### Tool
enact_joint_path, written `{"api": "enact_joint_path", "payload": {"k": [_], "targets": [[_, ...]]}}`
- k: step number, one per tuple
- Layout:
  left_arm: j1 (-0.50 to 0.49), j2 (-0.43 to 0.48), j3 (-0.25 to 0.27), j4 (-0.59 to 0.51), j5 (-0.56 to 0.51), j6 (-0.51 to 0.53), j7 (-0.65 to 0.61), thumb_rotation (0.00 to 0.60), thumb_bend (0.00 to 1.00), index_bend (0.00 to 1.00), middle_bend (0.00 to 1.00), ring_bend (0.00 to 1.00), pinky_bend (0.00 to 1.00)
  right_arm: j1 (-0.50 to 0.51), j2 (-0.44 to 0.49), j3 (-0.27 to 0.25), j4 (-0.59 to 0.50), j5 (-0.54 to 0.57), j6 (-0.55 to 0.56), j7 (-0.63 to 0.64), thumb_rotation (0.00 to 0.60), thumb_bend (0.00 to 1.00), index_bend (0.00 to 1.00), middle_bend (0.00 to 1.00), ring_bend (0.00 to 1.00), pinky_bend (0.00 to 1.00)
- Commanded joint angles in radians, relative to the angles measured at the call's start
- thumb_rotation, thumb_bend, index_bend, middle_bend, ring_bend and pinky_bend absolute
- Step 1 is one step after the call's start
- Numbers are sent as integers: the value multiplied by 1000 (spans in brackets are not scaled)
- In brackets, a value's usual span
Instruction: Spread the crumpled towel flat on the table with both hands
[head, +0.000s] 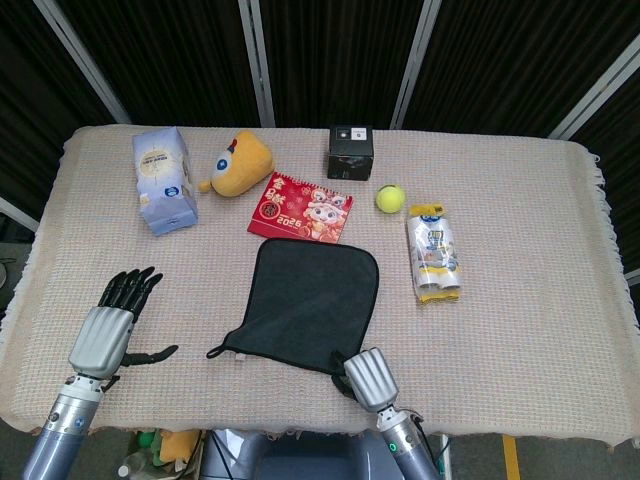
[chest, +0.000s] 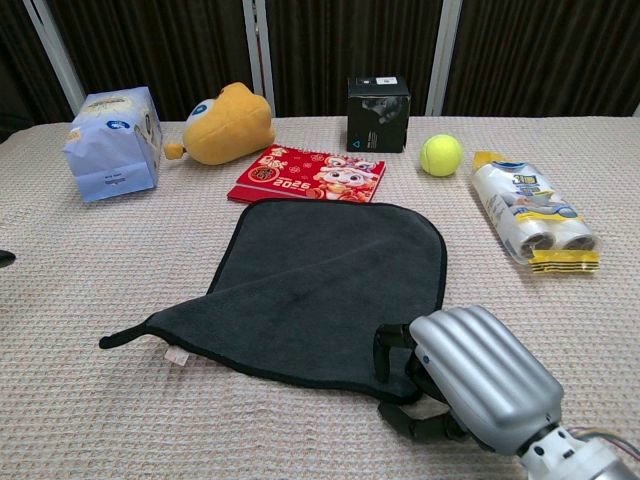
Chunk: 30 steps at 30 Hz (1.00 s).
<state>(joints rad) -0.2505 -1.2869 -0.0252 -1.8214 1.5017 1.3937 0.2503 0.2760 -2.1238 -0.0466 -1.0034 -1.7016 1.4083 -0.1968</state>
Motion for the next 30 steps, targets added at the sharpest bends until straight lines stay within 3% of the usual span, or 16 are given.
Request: {"api": "enact_joint_path", "payload": {"k": [1, 11, 30], "targets": [[1, 0, 0, 0, 2, -1, -1, 600, 0, 65, 25, 0, 0, 3, -12, 3, 11, -1, 4, 14, 600, 363, 556, 991, 1000, 1000], [1, -3, 0, 3, 5, -7, 0, 600, 0, 65, 25, 0, 0, 7, -17, -2, 25, -10, 18, 27, 600, 496, 568, 991, 1000, 1000], [3, -4, -2, 1, 7, -10, 3, 600, 0, 65, 25, 0, 0, -8, 27, -27, -4, -21, 43, 34, 600, 556, 626, 991, 1000, 1000]]}}
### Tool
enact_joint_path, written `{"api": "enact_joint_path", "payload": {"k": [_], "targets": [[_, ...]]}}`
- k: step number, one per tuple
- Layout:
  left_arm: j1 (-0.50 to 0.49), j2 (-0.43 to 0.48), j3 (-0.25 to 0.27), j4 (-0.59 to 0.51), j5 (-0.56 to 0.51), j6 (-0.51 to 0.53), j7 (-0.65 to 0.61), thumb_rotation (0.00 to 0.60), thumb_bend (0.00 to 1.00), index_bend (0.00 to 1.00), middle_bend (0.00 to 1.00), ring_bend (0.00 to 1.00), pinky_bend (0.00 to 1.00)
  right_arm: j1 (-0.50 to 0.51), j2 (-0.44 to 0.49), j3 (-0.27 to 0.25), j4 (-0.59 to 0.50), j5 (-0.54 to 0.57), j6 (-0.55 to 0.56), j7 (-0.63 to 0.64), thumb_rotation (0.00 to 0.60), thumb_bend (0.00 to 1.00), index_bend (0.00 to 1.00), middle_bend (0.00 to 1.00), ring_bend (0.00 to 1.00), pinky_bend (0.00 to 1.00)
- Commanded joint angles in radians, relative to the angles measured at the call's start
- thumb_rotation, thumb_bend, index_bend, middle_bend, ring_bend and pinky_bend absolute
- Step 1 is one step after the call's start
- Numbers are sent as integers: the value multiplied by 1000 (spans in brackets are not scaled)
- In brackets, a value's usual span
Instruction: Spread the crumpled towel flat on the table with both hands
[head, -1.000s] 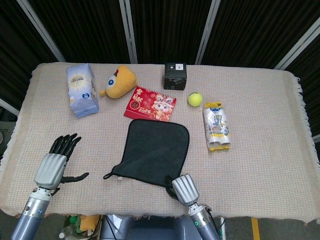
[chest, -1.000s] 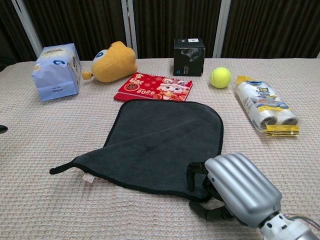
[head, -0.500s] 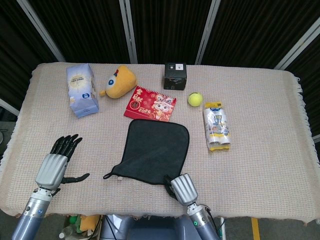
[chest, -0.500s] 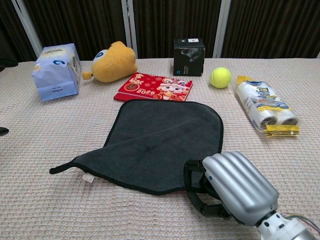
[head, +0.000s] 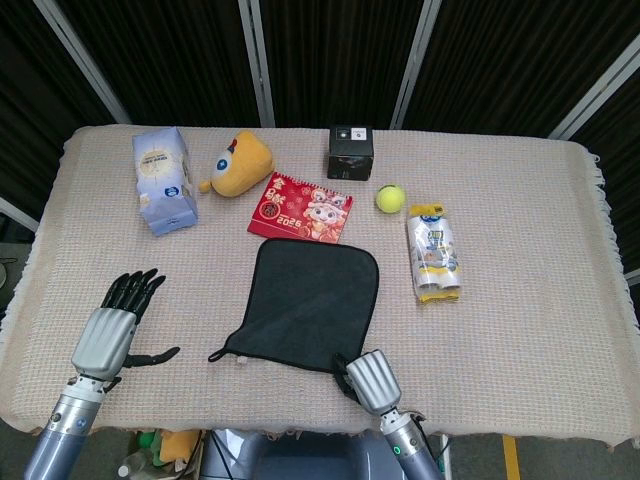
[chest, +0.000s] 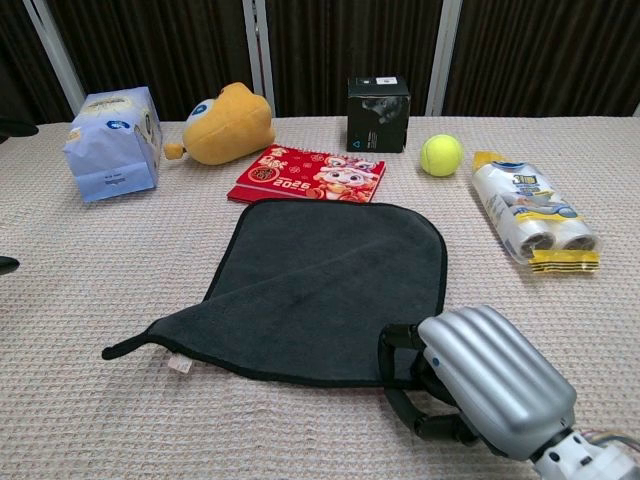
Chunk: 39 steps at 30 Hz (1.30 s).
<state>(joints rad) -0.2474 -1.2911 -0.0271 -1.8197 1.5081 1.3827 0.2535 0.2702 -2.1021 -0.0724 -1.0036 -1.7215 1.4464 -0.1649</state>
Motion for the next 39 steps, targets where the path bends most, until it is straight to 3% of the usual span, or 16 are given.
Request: {"api": "enact_joint_path", "payload": {"k": [1, 18, 36, 39], "targets": [[1, 1, 0, -1, 1, 0, 0, 600, 0, 65, 25, 0, 0, -4, 8, -1, -5, -1, 6, 2, 600, 557, 627, 991, 1000, 1000], [4, -4, 8, -8, 13, -3, 19, 600, 0, 65, 25, 0, 0, -19, 84, 26, -31, 29, 26, 23, 600, 557, 630, 991, 1000, 1000], [2, -6, 11, -7, 13, -16, 16, 600, 0, 64, 25, 0, 0, -58, 104, -8, -29, 28, 37, 26, 600, 560, 629, 991, 1000, 1000], [2, -5, 12, -9, 16, -15, 17, 600, 0, 64, 24, 0, 0, -62, 101, -12, -22, 29, 33, 27, 600, 560, 515, 991, 1000, 1000]]}}
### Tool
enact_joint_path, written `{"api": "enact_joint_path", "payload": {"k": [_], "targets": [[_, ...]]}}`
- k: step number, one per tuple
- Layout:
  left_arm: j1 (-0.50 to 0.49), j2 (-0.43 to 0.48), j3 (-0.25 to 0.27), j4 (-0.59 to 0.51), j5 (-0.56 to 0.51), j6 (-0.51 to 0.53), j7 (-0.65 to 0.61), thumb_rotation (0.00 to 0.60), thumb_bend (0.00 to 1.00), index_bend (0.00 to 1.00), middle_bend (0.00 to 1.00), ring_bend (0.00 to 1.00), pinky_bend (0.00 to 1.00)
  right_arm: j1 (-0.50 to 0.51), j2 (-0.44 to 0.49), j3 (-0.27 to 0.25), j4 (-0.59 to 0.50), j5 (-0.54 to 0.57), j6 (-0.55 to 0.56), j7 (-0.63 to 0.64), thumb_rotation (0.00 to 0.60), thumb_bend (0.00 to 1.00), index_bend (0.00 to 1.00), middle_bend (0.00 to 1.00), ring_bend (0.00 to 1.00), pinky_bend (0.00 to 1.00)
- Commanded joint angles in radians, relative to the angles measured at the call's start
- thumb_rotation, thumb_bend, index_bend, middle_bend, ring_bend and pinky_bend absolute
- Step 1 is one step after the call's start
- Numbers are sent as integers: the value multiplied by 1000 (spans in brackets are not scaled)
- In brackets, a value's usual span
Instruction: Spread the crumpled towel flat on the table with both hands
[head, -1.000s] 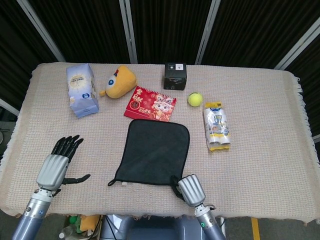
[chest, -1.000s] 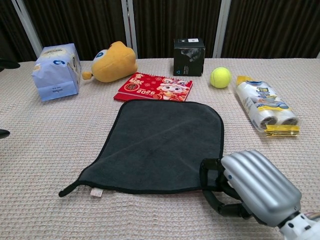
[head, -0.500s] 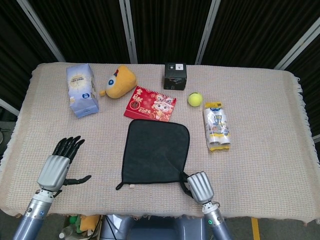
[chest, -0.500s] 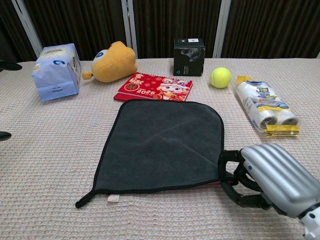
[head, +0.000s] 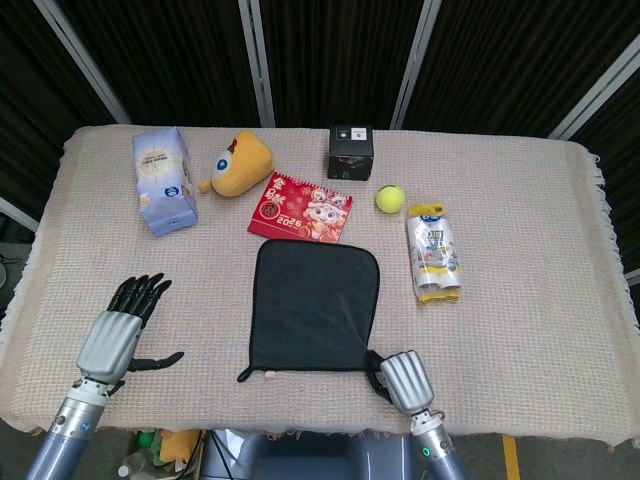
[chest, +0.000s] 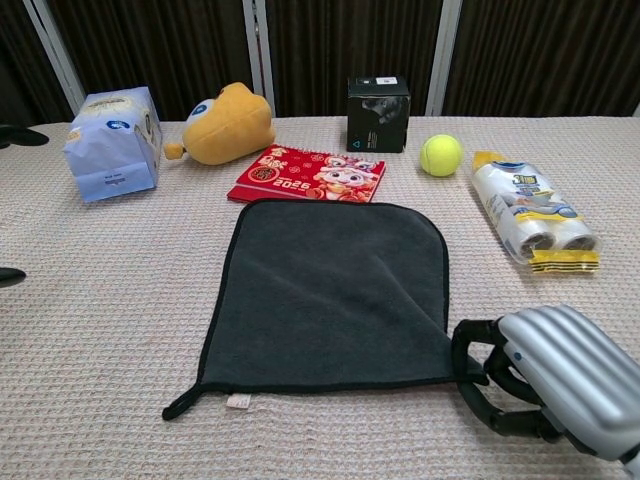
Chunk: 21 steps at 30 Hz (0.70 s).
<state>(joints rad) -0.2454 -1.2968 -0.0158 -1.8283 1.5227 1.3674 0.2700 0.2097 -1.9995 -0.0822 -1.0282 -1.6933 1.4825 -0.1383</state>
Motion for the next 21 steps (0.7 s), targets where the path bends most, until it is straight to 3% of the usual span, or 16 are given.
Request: {"api": "enact_joint_path", "payload": {"k": [1, 5, 7, 21], "targets": [[0, 0, 1, -1, 2, 1, 0, 600, 0, 64, 24, 0, 0, -3, -2, -3, 4, 2, -6, -3, 600, 561, 449, 992, 1000, 1000], [1, 3, 0, -2, 1, 2, -2, 600, 0, 64, 24, 0, 0, -4, 5, -7, -7, 6, -23, -24, 600, 553, 110, 991, 1000, 1000], [1, 3, -1, -2, 1, 2, -2, 600, 0, 63, 24, 0, 0, -4, 8, -9, -12, 2, -24, -33, 600, 531, 24, 991, 1000, 1000], [1, 0, 1, 1, 4, -1, 7, 600, 0, 62, 24, 0, 0, -16, 59, 10, -51, 4, 3, -60, 600, 489, 0, 980, 996, 999]]}}
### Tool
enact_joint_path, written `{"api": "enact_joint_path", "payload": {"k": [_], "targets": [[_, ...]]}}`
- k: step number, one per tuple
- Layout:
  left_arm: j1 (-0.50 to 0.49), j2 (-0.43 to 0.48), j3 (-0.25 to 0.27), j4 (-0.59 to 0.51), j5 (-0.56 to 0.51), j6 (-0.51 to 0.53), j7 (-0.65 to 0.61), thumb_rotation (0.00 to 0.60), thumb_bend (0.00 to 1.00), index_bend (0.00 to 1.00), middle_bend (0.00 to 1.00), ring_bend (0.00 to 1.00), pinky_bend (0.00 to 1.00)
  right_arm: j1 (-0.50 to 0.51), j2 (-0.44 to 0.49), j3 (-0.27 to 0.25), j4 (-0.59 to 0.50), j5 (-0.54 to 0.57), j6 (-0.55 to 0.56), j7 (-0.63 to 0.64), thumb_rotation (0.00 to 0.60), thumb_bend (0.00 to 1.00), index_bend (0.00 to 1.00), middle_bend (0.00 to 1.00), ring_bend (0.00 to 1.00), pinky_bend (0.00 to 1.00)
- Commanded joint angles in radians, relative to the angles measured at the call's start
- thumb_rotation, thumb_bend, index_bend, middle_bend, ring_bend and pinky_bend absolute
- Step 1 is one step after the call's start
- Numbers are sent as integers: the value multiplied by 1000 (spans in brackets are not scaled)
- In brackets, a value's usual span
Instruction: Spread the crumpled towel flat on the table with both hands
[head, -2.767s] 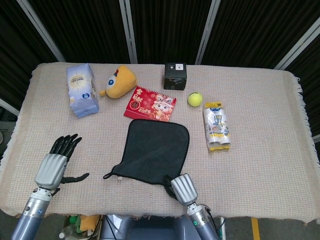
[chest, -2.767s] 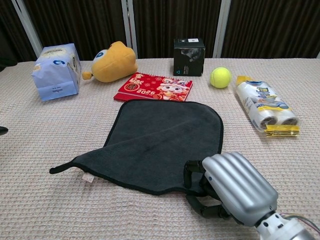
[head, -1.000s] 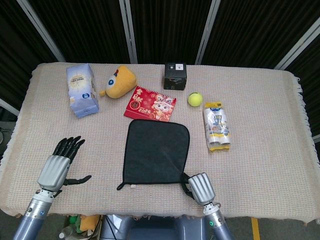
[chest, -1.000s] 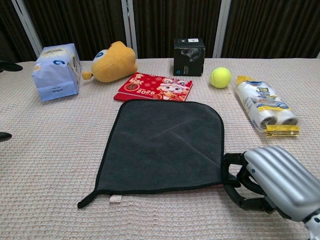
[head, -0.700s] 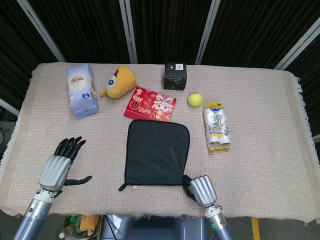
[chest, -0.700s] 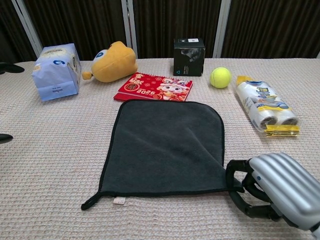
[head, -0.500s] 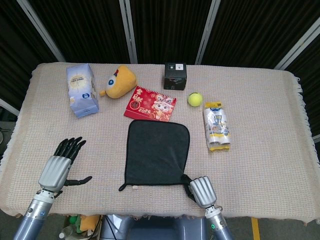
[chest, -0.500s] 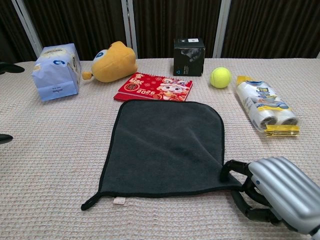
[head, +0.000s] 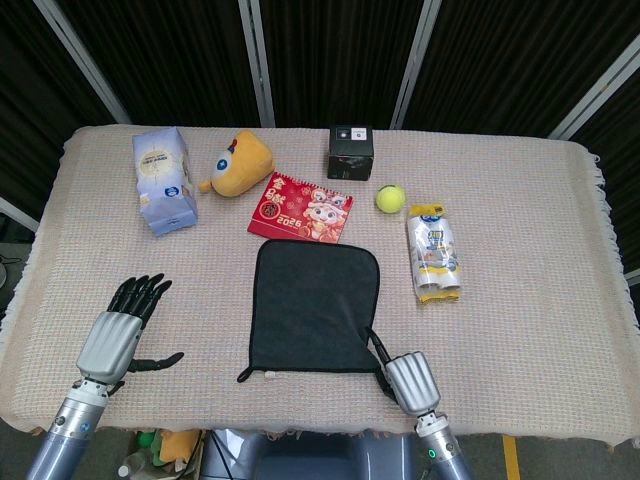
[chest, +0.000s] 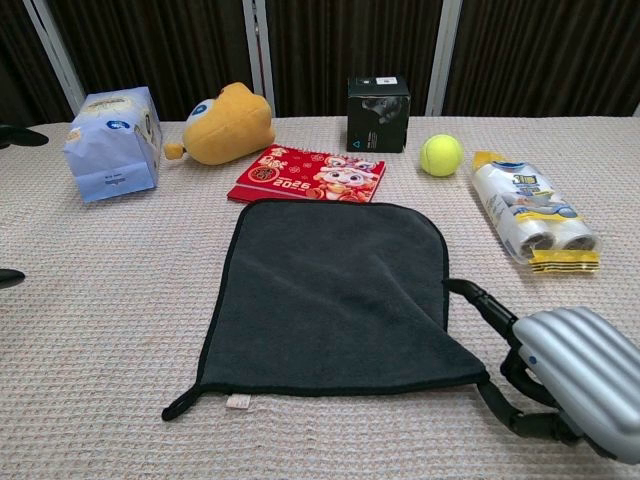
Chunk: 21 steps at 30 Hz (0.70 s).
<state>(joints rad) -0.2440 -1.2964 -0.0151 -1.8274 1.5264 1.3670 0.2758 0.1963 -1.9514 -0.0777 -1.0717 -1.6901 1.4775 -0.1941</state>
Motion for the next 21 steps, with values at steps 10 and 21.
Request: {"api": "enact_joint_path", "payload": {"k": [10, 21], "targets": [[-1, -7, 3, 5, 1, -5, 13, 600, 0, 62, 24, 0, 0, -16, 106, 43, -47, 0, 81, 7, 600, 481, 0, 871, 893, 904], [-14, -15, 17, 17, 22, -32, 18, 600, 207, 62, 26, 0, 0, -47, 196, 71, -51, -10, 187, 95, 600, 479, 109, 455, 460, 432]]}}
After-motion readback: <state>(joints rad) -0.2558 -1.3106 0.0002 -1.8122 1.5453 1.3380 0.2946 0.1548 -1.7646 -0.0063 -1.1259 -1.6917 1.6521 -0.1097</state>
